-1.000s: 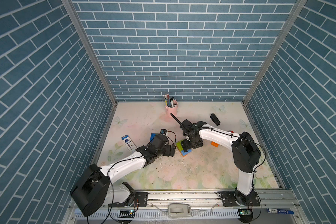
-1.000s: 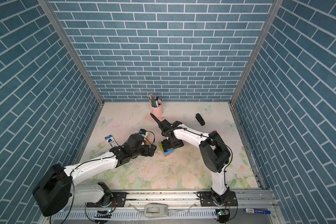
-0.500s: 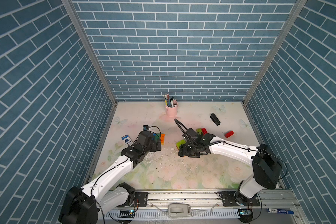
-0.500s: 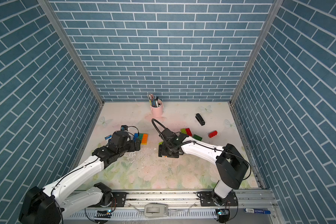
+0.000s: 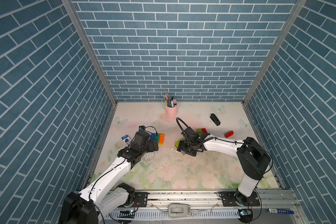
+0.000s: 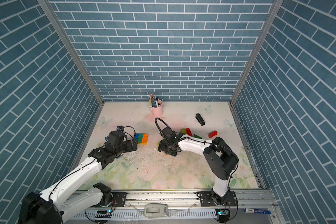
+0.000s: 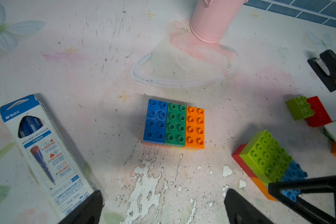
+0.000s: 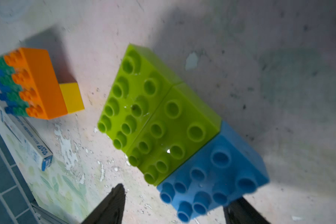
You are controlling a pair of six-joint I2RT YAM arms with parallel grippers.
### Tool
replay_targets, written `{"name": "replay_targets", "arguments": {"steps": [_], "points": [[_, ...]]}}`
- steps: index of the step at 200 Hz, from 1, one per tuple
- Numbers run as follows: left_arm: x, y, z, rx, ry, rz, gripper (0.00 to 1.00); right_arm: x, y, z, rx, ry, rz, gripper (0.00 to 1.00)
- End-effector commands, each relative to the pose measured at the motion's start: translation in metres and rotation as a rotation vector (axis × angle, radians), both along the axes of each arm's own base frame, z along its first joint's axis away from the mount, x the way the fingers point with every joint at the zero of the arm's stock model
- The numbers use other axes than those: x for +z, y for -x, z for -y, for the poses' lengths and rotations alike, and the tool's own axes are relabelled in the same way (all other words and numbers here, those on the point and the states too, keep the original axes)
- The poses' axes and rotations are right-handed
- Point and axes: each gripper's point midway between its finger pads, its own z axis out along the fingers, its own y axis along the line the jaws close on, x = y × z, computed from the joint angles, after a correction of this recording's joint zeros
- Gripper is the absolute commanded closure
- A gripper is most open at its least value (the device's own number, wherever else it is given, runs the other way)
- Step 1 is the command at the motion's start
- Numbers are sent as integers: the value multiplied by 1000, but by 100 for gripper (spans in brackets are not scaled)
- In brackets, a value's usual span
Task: Assemble a rectangle with lego
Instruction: Adjust the lego brick at the center of the board.
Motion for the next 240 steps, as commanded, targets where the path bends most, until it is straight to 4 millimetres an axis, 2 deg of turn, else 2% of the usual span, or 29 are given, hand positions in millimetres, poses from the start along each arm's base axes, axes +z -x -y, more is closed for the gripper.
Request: {"name": "replay_targets", "arguments": {"steps": [1, 63, 85, 117, 157, 177, 196, 215, 227, 240], "points": [[-6, 3, 0, -7, 4, -14, 1, -1, -13, 4, 19, 33, -2, 22], [-8, 4, 0, -6, 9, -15, 1, -1, -43, -11, 81, 24, 3, 22], [-8, 4, 0, -6, 9, -15, 1, 1, -48, -19, 101, 13, 1, 23], [-7, 4, 1, -11, 13, -12, 1, 1, -45, -24, 105, -10, -11, 23], [-7, 3, 5, -22, 27, -13, 1, 4, -39, -47, 126, -44, -22, 23], [-5, 3, 5, -25, 31, -8, 1, 5, -38, -47, 122, -41, -18, 23], [-2, 2, 6, -35, 27, 0, 1, 14, -42, -32, 127, -23, 3, 22], [7, -1, 7, -47, 18, 25, 1, 35, -42, -9, 177, -17, 42, 21], [16, -4, 8, -61, 9, 50, 1, 47, -40, 18, 207, 31, 58, 20], [26, -8, 14, -94, -4, 80, 1, 54, -42, 57, 218, 116, 85, 21]]}}
